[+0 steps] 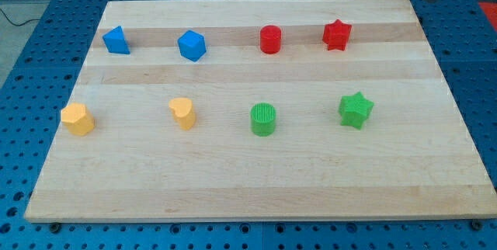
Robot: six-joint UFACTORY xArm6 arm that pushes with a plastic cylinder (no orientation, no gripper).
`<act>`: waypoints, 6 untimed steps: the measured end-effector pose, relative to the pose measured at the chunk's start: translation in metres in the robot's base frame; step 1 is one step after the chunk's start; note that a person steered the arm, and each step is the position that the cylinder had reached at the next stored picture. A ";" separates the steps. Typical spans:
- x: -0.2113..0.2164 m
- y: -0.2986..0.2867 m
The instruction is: Move the yellow hexagon to the bottom right of the blue triangle
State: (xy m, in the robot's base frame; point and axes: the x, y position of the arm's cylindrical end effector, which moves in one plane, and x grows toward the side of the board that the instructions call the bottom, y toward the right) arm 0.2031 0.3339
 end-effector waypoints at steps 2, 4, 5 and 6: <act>0.031 0.011; 0.101 0.011; 0.194 0.010; 0.298 0.010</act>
State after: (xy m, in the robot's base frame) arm 0.5009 0.3437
